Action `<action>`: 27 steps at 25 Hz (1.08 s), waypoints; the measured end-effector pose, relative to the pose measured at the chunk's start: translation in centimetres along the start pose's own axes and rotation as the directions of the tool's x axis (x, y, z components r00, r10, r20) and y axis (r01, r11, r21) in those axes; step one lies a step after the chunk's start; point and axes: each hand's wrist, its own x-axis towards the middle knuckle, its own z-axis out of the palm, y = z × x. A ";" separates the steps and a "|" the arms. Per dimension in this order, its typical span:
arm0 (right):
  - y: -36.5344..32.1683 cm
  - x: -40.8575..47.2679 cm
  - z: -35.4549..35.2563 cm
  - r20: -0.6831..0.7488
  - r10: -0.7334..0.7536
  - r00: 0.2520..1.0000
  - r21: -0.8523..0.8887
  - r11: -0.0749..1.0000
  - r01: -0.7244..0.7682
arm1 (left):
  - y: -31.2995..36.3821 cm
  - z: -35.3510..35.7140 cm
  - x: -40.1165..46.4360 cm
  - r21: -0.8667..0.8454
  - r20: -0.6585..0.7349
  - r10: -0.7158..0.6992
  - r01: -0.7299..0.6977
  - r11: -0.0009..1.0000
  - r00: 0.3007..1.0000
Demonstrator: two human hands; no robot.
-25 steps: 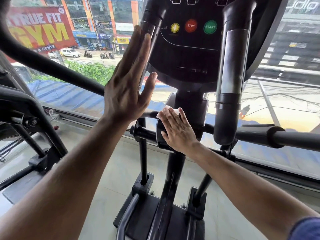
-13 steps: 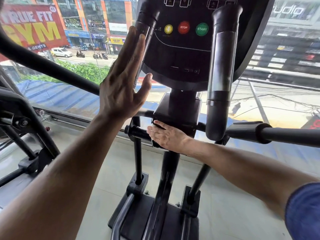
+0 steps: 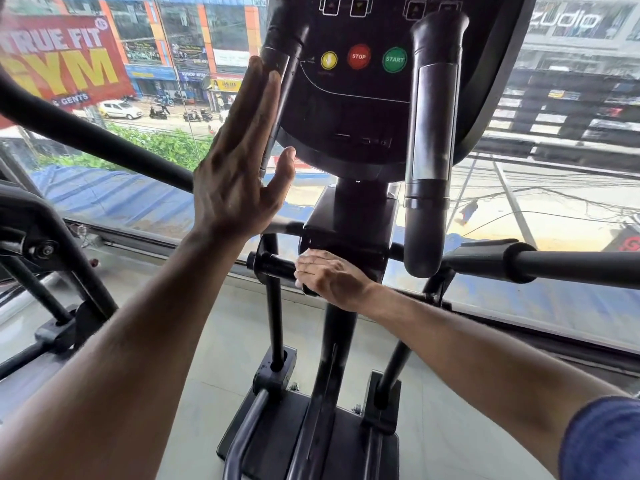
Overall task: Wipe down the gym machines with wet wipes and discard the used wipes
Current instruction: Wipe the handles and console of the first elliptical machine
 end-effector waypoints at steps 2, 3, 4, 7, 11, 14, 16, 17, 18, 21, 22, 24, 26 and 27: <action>-2.6 -0.6 -0.6 -0.082 0.448 0.891 0.378 0.841 -0.388 | 0.0 0.0 0.1 0.005 0.002 -0.007 0.007 1.000 1.000; -4.0 -0.8 -0.4 -0.066 0.716 0.695 0.572 0.597 -0.562 | -0.1 -0.1 0.1 0.014 -0.004 -0.013 0.013 1.000 1.000; -5.1 -0.7 -0.3 0.012 0.910 0.414 0.742 0.269 -0.614 | -0.2 -0.1 0.0 0.022 -0.013 -0.014 0.014 1.000 1.000; -5.8 1.7 -0.2 0.531 0.830 -0.172 0.831 -0.549 -0.084 | 0.0 0.0 -0.1 0.018 -0.005 -0.006 0.006 1.000 1.000; -4.9 4.6 -0.5 0.648 0.732 -0.209 0.748 -0.663 -0.002 | 0.0 0.1 -0.1 0.005 0.001 -0.026 0.026 1.000 1.000; -5.5 5.0 0.0 0.616 0.763 -0.194 0.748 -0.644 -0.157 | -0.1 0.1 -0.1 -0.003 0.007 -0.023 0.023 1.000 1.000; -4.8 4.8 -0.5 0.646 0.734 -0.209 0.731 -0.674 -0.106 | 0.0 0.2 -0.1 0.006 0.002 -0.033 0.033 0.999 0.999; -4.3 4.7 -1.2 0.679 0.708 -0.194 0.718 -0.695 -0.025 | 0.0 0.2 -0.1 0.014 0.001 -0.036 0.036 0.999 0.999; -3.6 4.5 -1.8 0.705 0.686 -0.180 0.705 -0.705 0.074 | -0.1 0.2 -0.1 0.022 0.002 -0.035 0.035 0.999 0.999; -3.3 3.1 -3.9 0.747 0.642 -0.173 0.657 -0.671 0.345 | -0.1 0.2 0.0 0.042 -0.002 -0.027 0.027 0.999 1.000; -3.9 2.6 -4.2 0.742 0.649 -0.169 0.650 -0.633 0.420 | -0.1 0.3 -0.1 0.046 -0.004 -0.021 0.021 0.999 1.000; -5.0 1.8 -4.0 0.719 0.683 -0.129 0.626 -0.555 0.548 | -0.2 0.5 -0.2 0.043 -0.018 0.002 -0.001 0.999 1.000; -5.2 2.0 -3.9 0.713 0.693 -0.107 0.600 -0.523 0.605 | -0.2 0.5 -0.1 0.036 -0.034 0.029 -0.027 0.999 0.999; -4.8 2.4 -3.7 0.724 0.680 -0.117 0.582 -0.512 0.632 | -0.3 0.5 0.0 0.032 -0.037 0.038 -0.037 0.999 0.999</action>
